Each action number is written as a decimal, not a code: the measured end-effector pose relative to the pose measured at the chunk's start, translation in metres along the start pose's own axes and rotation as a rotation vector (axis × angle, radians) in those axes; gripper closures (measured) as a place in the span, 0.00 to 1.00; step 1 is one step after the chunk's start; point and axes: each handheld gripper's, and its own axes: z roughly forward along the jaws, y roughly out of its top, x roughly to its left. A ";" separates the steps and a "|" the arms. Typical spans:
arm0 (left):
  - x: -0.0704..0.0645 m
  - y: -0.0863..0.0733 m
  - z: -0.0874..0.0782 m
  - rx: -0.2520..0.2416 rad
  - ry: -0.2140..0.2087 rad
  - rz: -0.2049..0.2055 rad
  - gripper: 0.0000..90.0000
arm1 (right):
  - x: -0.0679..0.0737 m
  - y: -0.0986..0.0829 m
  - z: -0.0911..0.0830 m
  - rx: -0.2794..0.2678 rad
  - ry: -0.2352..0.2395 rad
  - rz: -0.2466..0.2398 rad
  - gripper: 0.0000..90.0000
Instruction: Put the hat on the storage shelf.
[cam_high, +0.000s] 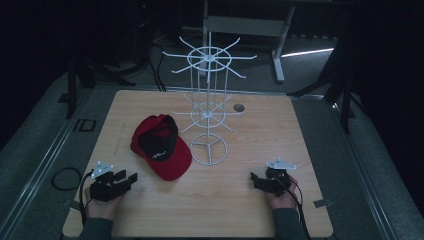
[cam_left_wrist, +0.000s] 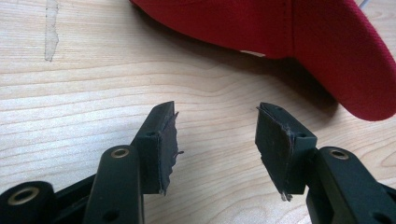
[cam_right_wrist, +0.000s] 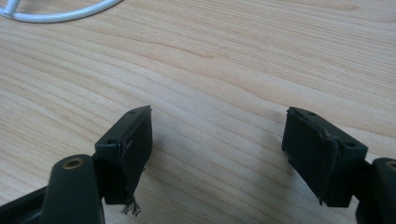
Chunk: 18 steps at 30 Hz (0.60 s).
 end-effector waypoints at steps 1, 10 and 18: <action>0.000 0.000 0.000 -0.001 -0.008 -0.001 0.54 | 0.000 0.000 0.000 0.000 0.000 0.000 0.27; -0.007 0.004 -0.003 0.005 -0.043 0.031 0.58 | 0.000 0.000 0.000 0.000 0.001 -0.001 0.27; -0.017 0.018 -0.012 -0.025 -0.120 0.011 0.53 | 0.000 0.000 0.000 0.000 0.001 -0.001 0.27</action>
